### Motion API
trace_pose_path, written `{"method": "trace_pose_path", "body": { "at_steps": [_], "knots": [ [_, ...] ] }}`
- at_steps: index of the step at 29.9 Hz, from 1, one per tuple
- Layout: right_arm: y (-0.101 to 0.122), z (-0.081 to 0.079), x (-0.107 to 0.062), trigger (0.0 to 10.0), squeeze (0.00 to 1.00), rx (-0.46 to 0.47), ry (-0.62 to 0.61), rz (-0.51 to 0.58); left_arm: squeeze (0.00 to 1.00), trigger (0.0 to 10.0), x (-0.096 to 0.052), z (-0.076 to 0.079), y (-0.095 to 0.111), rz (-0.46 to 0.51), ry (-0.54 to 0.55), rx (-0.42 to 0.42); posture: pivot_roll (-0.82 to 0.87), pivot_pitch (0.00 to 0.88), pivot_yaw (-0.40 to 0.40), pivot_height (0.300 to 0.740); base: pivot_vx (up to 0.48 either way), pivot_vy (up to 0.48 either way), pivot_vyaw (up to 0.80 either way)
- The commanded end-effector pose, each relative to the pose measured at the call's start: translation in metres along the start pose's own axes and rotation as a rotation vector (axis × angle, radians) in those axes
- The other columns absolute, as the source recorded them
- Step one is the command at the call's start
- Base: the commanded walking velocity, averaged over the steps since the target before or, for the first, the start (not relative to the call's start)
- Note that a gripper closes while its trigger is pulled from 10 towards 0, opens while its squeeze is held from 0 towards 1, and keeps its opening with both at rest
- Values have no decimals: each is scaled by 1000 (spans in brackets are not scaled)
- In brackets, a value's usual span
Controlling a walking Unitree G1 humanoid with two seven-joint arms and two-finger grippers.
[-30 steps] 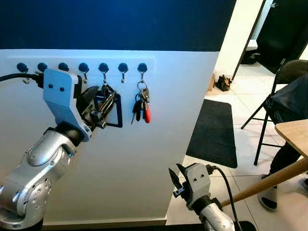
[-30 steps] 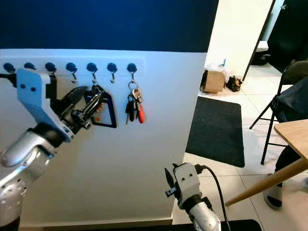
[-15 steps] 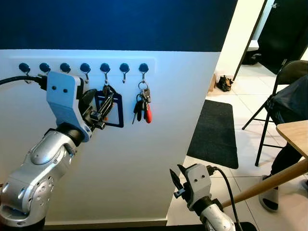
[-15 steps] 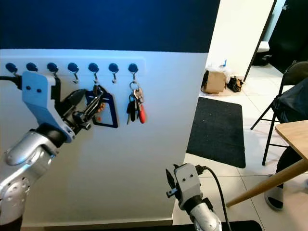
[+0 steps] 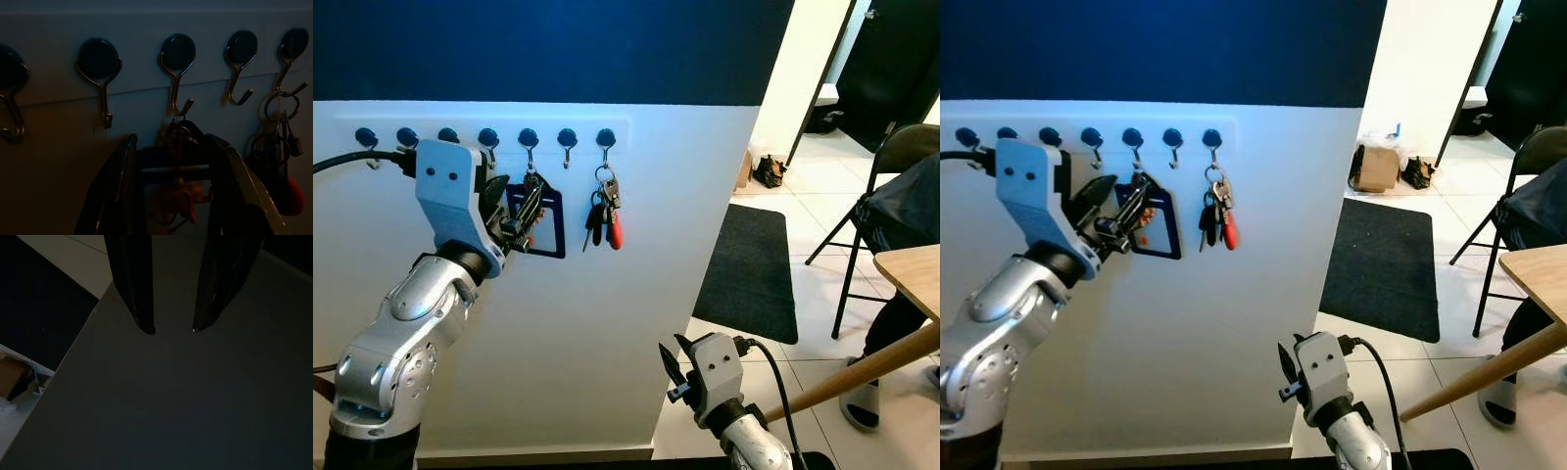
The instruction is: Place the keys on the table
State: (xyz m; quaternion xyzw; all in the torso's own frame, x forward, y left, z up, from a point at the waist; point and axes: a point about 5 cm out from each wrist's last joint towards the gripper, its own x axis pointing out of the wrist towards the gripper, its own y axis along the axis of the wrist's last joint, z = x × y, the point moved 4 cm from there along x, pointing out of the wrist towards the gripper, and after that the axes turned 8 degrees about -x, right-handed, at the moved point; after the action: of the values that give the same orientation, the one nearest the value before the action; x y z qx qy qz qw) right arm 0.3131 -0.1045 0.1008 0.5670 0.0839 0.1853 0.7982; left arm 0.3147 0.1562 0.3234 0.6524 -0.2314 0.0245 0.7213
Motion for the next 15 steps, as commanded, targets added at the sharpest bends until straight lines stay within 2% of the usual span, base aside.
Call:
{"method": "trace_pose_path", "body": {
  "at_steps": [1, 3, 4, 5, 6, 9, 11, 15],
  "knots": [
    [-8, -1, -3, 10000, 0, 8, -4, -27, 0, 7137, 1, 4, -3, -2, -14, 0, 86, 107, 26, 740, 0, 0, 0],
    [-8, -1, -4, 10000, 0, 8, -5, -28, 0, 7137, 1, 3, -3, -4, -12, 1, 86, 107, 26, 740, 0, 0, 0],
    [-8, -1, -4, 10000, 0, 9, -5, -29, 0, 5137, 1, 3, -4, -4, -10, 0, 86, 107, 26, 740, 0, 0, 0],
    [-8, -1, -4, 10000, 0, 9, -5, -30, 0, 4706, 2, 3, -4, -4, -8, 0, 87, 109, 25, 740, 0, 0, 0],
    [-8, -1, -4, 10000, 0, 10, -5, -30, 0, 3725, 2, 2, -5, -6, -7, 1, 87, 109, 25, 740, 0, 0, 0],
    [-8, -1, -4, 10000, 0, 11, -5, -30, 0, 3373, 2, 2, -6, -9, -7, 3, 87, 109, 25, 740, 0, 0, 0],
    [-8, -1, -4, 10000, 0, 12, -5, -29, 0, 3843, 2, 2, -7, -10, -6, 3, 88, 110, 24, 740, 0, 0, 0],
    [-8, -1, -3, 10000, 0, 12, -4, -28, 0, 3804, 3, 3, -7, -12, -6, 5, 87, 111, 24, 740, 0, 0, 0]
  ]
}}
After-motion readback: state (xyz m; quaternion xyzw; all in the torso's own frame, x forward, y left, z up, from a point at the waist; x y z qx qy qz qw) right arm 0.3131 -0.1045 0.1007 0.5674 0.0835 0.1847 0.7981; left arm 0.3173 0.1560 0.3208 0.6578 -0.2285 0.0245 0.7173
